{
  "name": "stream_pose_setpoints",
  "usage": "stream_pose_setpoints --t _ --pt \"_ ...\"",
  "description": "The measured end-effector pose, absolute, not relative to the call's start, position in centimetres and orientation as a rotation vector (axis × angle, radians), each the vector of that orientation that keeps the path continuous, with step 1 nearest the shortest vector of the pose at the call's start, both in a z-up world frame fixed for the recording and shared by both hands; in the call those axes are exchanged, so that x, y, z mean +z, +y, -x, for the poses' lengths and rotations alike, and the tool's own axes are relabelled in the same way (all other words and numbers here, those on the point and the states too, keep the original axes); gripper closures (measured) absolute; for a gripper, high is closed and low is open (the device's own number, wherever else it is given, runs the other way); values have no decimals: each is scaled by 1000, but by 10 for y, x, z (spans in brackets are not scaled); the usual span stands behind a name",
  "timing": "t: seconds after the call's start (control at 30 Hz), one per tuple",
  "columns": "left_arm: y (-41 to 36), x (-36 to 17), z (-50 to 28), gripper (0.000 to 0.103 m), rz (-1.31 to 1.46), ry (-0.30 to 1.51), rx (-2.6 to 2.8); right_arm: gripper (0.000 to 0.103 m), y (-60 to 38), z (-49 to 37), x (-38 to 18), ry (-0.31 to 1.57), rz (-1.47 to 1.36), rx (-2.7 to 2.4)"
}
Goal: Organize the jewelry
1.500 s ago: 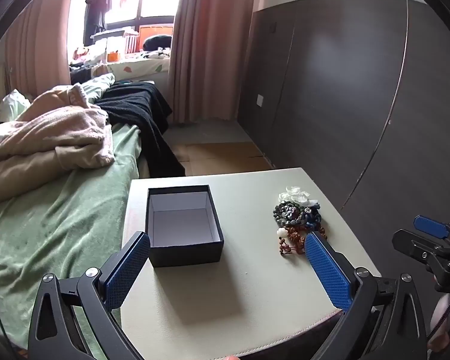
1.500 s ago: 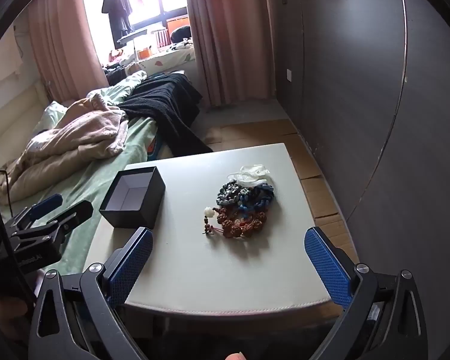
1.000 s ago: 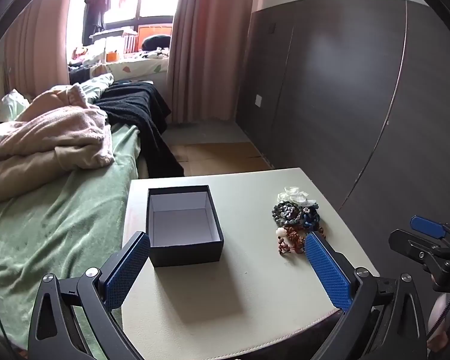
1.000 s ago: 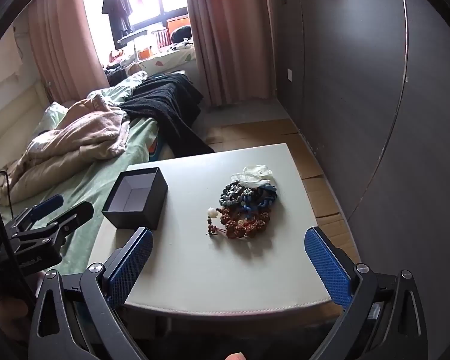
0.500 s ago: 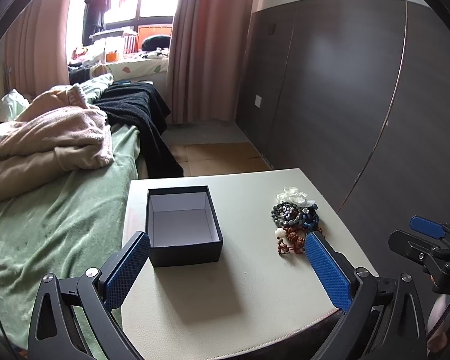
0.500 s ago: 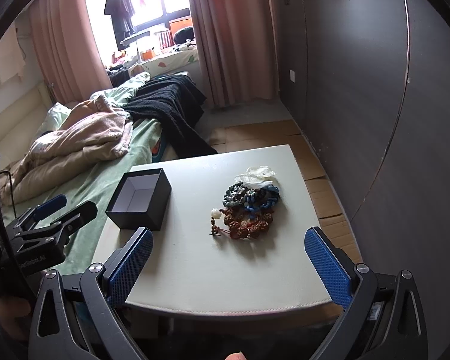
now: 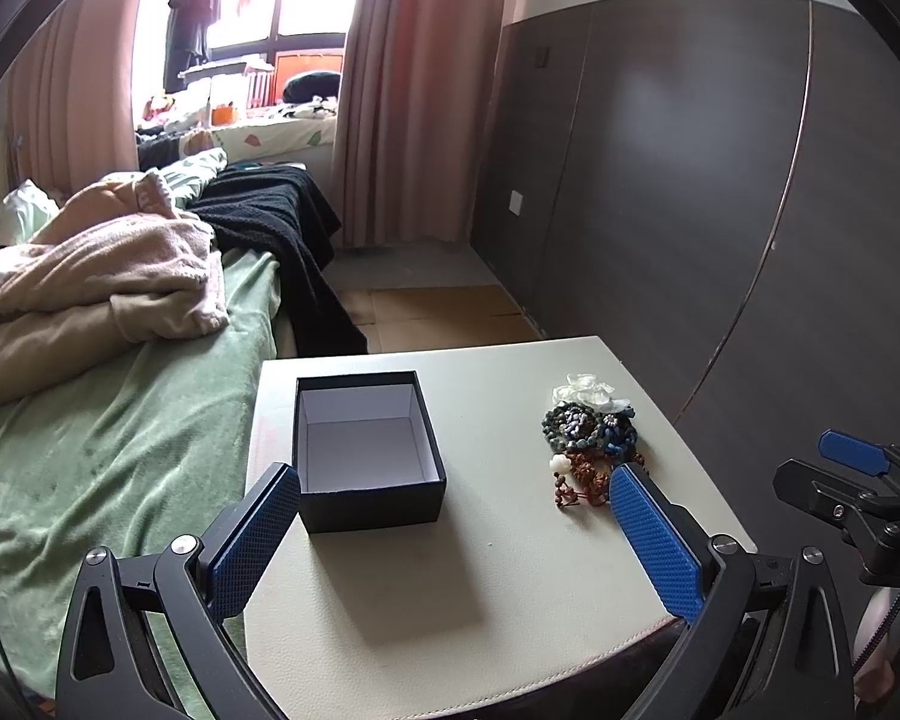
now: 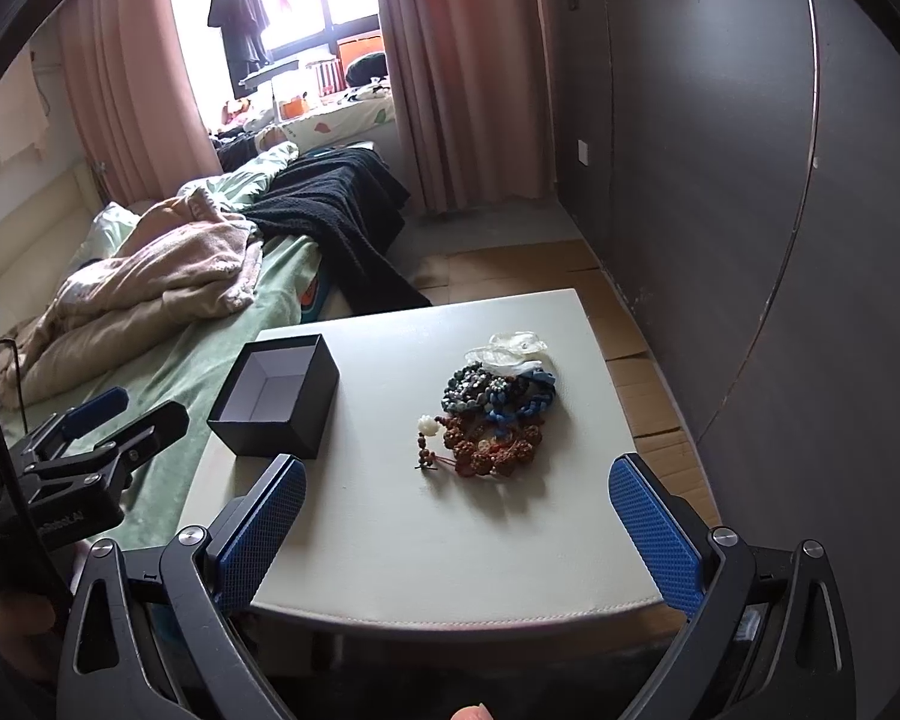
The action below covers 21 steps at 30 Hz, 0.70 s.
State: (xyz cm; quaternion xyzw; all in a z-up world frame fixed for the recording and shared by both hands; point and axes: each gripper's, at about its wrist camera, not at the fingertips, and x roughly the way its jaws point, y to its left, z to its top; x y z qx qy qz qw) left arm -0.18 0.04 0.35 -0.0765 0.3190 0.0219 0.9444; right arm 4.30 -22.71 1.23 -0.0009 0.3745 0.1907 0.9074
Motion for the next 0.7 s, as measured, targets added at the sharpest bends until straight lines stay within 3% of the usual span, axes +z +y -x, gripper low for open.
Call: stream_pose_setpoints --t 0.7 --pt "-1 3 3 0 152 652 37 1 -226 -43 11 772 5 392"
